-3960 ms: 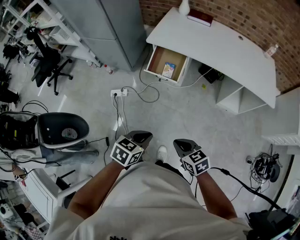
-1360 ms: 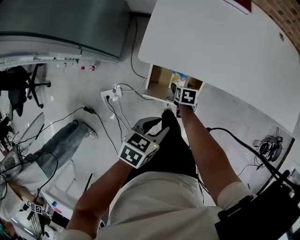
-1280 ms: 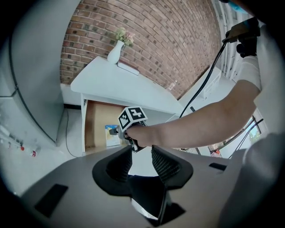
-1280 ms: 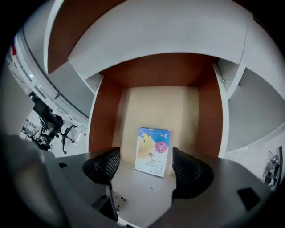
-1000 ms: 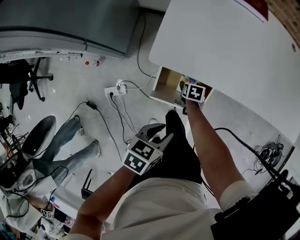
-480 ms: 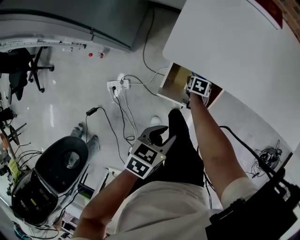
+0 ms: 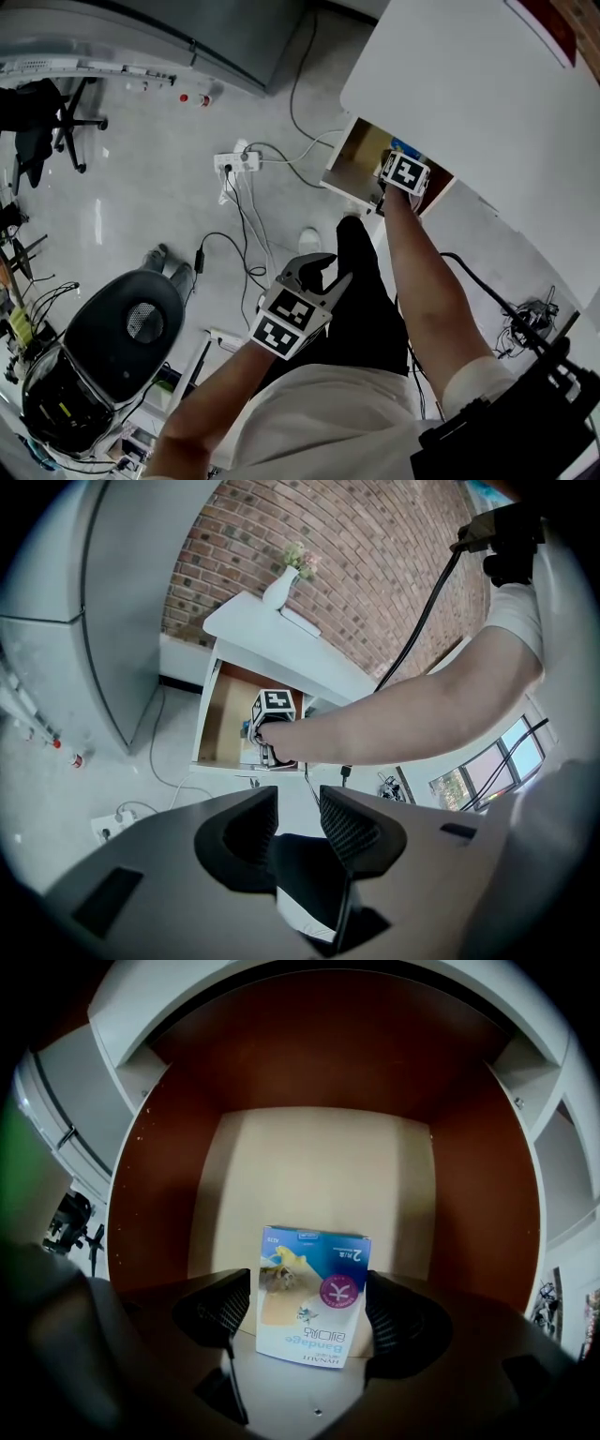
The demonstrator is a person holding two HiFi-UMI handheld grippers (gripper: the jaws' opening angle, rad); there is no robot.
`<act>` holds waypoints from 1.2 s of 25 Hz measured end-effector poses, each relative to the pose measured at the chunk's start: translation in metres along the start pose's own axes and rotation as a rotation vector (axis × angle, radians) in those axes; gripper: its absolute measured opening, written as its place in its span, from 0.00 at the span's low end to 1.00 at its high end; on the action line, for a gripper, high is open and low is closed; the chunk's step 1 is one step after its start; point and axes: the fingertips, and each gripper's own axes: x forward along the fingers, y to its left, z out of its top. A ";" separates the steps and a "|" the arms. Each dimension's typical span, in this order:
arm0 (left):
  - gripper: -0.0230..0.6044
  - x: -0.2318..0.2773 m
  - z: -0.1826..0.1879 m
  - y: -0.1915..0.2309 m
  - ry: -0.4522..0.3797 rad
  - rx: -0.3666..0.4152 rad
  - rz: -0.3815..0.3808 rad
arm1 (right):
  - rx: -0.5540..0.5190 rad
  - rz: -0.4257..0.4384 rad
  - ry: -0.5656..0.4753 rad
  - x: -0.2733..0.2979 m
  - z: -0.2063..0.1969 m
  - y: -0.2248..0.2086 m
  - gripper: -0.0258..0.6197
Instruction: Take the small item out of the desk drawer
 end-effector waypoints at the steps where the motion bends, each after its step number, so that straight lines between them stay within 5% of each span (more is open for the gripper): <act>1: 0.27 0.000 -0.002 0.000 0.001 -0.003 -0.001 | -0.001 0.001 0.000 0.001 0.000 0.001 0.61; 19: 0.27 -0.011 -0.011 0.012 -0.011 -0.044 0.018 | 0.044 0.031 0.072 0.013 -0.009 0.005 0.62; 30: 0.27 -0.021 -0.010 -0.002 -0.029 -0.019 0.018 | -0.116 0.084 -0.044 -0.030 0.009 0.012 0.62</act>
